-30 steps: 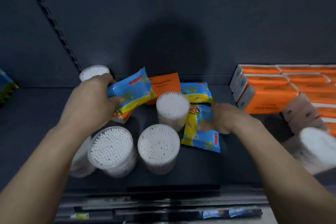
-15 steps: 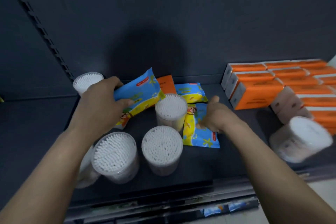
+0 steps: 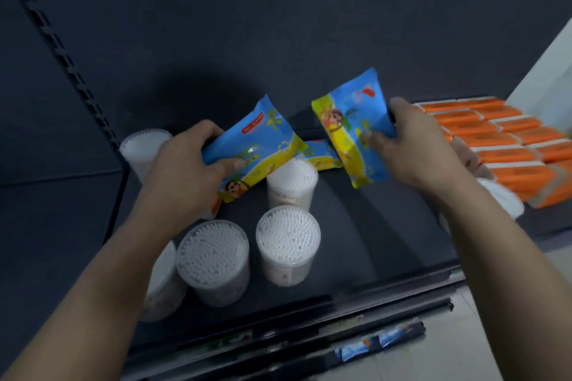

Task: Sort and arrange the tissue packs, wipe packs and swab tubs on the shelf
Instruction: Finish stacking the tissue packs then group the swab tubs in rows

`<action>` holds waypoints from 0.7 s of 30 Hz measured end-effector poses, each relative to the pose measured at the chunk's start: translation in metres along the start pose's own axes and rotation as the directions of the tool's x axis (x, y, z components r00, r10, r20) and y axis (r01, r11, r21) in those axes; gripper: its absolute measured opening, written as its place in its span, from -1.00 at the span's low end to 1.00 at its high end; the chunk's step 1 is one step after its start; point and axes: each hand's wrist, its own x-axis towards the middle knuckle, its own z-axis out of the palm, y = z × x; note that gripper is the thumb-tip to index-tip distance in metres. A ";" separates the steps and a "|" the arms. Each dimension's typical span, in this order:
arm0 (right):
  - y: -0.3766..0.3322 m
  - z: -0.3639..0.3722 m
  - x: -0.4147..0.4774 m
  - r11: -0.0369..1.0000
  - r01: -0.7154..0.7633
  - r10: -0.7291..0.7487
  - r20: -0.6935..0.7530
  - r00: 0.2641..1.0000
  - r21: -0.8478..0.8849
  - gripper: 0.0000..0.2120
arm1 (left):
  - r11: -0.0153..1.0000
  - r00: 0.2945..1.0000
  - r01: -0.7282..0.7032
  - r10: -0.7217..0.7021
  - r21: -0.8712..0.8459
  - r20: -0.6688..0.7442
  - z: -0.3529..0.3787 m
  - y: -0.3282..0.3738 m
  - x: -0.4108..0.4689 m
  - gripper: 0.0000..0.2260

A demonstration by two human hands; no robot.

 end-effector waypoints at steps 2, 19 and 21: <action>-0.016 -0.004 -0.001 0.995 0.070 -0.068 -0.026 0.997 0.068 -0.81 | 1.000 0.998 0.009 -0.009 -0.004 -0.054 -0.010 -0.001 -0.009 -0.85; -0.197 0.069 -0.036 0.692 0.524 -0.648 0.107 0.754 0.497 -0.82 | 0.882 0.784 0.414 -0.220 0.226 -0.580 -0.143 -0.056 -0.159 -0.82; -0.215 0.078 -0.044 0.677 0.536 -0.673 0.129 0.728 0.504 -0.80 | 0.884 0.766 0.422 -0.227 0.203 -0.601 -0.153 -0.066 -0.171 -0.83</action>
